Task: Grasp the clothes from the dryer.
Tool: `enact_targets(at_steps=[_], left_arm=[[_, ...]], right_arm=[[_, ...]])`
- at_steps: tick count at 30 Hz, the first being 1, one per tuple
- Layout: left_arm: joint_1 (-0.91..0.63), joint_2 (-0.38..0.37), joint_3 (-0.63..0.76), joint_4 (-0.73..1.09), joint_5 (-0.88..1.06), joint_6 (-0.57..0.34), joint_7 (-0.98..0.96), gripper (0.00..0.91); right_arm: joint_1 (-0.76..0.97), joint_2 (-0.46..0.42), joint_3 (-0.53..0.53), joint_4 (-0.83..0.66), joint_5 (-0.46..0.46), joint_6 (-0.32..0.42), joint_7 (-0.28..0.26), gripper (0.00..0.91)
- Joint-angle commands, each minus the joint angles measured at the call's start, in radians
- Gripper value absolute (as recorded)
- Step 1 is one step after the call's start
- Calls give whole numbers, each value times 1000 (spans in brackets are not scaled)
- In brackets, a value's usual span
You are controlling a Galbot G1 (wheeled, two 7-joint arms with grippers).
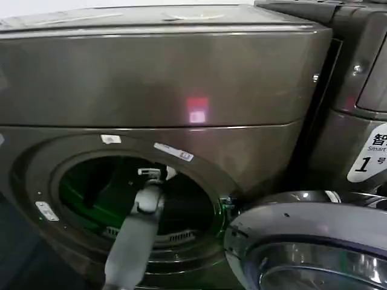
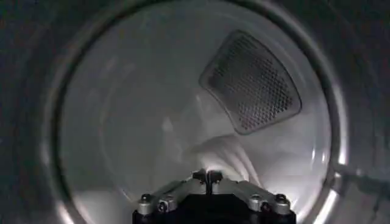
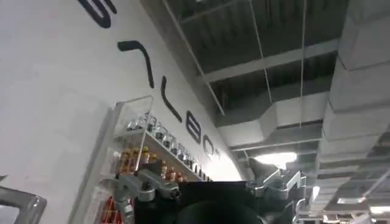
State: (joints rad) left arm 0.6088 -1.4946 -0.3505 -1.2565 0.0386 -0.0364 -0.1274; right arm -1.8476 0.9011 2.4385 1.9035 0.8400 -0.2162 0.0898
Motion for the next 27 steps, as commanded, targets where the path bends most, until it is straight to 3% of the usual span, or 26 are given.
enact_targets(at_steps=[1, 12, 27], left_arm=[[100, -5, -25, -151, -22, -20, -80, 0], [96, -12, -16, -168, -34, 10, -68, 0], [94, -11, -18, -177, -51, 27, -60, 0]], right_arm=[[-8, 1, 7, -4, -1, 36, -16, 907], [-9, 5, 12, -13, -3, 63, -9, 907], [-13, 9, 28, -3, -10, 35, -21, 907]])
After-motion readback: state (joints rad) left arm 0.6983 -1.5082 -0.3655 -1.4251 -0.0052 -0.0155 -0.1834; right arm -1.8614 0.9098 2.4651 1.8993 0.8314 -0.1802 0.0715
